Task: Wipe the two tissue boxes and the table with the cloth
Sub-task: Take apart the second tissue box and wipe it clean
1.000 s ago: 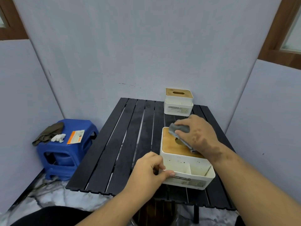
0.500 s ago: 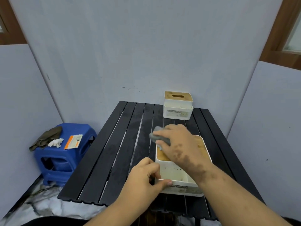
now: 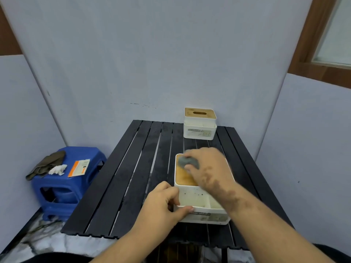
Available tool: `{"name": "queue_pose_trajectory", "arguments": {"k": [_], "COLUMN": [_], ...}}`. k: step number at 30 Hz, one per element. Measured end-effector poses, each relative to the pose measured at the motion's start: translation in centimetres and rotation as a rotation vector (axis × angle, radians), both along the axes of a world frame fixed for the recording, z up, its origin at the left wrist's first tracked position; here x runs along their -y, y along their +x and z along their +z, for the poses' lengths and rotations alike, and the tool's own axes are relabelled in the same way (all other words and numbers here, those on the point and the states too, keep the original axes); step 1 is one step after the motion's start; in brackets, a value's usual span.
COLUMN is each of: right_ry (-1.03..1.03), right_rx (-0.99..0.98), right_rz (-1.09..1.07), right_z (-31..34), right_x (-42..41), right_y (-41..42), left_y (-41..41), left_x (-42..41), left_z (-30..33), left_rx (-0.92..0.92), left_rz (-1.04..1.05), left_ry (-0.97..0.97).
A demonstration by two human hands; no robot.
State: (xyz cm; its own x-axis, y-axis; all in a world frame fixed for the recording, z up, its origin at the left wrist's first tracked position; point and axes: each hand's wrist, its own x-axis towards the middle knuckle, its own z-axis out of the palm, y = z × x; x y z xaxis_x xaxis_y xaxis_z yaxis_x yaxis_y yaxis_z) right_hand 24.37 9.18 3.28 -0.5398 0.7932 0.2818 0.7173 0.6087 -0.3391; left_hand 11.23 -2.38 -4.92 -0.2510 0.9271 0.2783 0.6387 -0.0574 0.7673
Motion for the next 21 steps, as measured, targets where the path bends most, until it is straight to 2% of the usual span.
{"name": "queue_pose_trajectory", "arguments": {"k": [2,3,7,10,15,21], "right_ry": [-0.028,-0.042,-0.025,-0.098,-0.232,-0.206], "right_rx": [-0.039,-0.060,-0.050,-0.057,-0.124,-0.005], "right_rz": [0.154,0.157,-0.151,-0.250,-0.103,0.033], "right_z": [-0.2,-0.2,0.1,0.7,1.0,0.6], "right_x": [1.3,1.1,-2.6,-4.1,-3.1,-0.7], "right_y": [-1.2,-1.3,1.3,4.4,7.5,9.0], "left_y": [-0.2,-0.3,-0.6,-0.5,0.0,0.2], "left_x": [-0.1,-0.1,0.0,0.2,0.3,0.4], "left_z": [-0.1,0.0,0.0,-0.1,0.5,1.0], "left_rx": [0.016,0.012,-0.021,-0.023,-0.066,-0.095], "left_rz": [-0.008,-0.010,-0.007,0.007,0.018,0.021], "left_ry": [0.008,0.009,0.004,-0.002,-0.018,-0.015]}}
